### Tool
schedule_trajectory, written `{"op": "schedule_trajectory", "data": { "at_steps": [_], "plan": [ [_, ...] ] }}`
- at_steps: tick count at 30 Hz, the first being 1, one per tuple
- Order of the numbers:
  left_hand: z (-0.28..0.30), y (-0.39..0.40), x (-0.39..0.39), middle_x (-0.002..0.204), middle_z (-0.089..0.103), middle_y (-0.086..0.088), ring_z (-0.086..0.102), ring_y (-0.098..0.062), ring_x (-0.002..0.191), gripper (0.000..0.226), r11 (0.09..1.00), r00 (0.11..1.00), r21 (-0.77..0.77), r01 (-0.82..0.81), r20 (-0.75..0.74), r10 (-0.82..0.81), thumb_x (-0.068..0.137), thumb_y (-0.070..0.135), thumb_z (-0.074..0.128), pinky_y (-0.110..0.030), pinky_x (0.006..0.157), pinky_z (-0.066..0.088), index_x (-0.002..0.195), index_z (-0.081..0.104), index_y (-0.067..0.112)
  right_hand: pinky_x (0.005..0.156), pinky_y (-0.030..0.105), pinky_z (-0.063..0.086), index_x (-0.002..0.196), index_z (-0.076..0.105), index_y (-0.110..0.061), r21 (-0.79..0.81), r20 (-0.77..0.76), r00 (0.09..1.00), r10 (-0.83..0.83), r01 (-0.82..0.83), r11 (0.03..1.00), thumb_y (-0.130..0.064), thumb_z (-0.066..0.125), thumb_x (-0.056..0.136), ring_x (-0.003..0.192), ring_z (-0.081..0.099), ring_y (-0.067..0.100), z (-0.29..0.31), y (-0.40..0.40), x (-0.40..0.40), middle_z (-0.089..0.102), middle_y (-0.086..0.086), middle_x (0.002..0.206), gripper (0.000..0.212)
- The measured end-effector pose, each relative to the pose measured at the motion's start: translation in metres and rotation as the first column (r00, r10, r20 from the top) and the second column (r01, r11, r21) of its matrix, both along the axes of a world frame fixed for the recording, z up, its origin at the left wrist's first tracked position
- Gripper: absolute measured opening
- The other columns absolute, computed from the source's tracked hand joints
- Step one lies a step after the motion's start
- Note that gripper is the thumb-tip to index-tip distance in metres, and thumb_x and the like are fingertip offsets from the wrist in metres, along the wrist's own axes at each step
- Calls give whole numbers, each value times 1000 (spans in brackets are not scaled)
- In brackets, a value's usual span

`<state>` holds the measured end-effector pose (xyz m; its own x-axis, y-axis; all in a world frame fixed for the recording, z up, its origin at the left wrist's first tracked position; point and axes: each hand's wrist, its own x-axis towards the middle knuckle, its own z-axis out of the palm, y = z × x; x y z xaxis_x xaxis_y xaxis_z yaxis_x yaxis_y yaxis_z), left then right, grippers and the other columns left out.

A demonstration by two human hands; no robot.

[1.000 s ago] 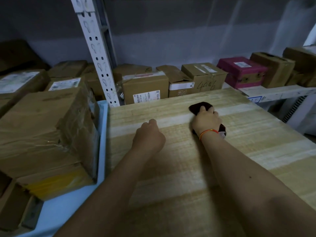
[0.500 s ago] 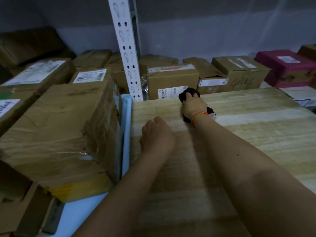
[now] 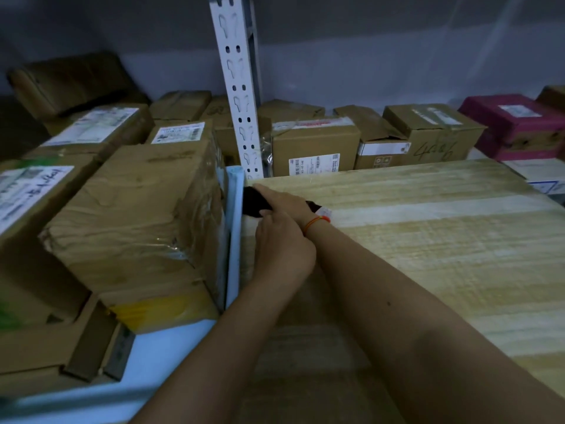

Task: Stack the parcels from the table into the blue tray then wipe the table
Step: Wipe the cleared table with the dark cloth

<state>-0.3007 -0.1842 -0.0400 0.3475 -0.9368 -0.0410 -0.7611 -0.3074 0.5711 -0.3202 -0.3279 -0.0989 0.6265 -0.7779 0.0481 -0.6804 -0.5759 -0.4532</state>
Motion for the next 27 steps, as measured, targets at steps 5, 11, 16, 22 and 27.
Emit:
{"op": "schedule_trajectory", "data": {
  "at_steps": [5,11,16,22,27],
  "plan": [
    [4,20,-3,147,35,-18,39,-31,133,52,999,1000,30,-13,-21,13,93,2,44,-38,107,37,143,31,-1,111,44,35,148,42,-22,102,43,996,83,-87,991,-18,49,99,137,42,28,5,27,-11,45,6,152,49],
    [19,53,2,146,40,-20,42,-33,130,48,995,994,-99,8,-110,-19,95,-1,37,-37,101,38,142,35,-1,99,38,44,129,58,-11,210,92,994,60,-78,974,-3,48,97,111,57,25,17,78,-39,62,10,128,35],
    [31,78,8,157,26,-10,34,-28,139,57,993,984,-122,5,-178,-27,98,7,36,-39,110,35,153,22,14,82,28,36,85,60,-30,302,183,983,-4,-52,952,3,48,97,74,49,-1,16,120,-57,58,-18,86,37],
    [29,109,7,151,36,-10,42,-28,130,53,980,954,-198,-25,-298,-36,97,3,34,-35,101,40,148,35,17,77,22,39,87,58,-37,363,222,975,-26,-58,930,2,50,98,79,54,-7,11,159,-74,62,-19,87,41],
    [28,134,9,151,39,-9,42,-27,131,55,971,949,-238,-36,-314,-42,95,-1,30,-31,93,38,146,37,17,88,26,47,131,60,-22,401,218,975,-32,-59,914,1,50,97,103,63,17,8,193,-85,67,4,121,43]
  ]
}}
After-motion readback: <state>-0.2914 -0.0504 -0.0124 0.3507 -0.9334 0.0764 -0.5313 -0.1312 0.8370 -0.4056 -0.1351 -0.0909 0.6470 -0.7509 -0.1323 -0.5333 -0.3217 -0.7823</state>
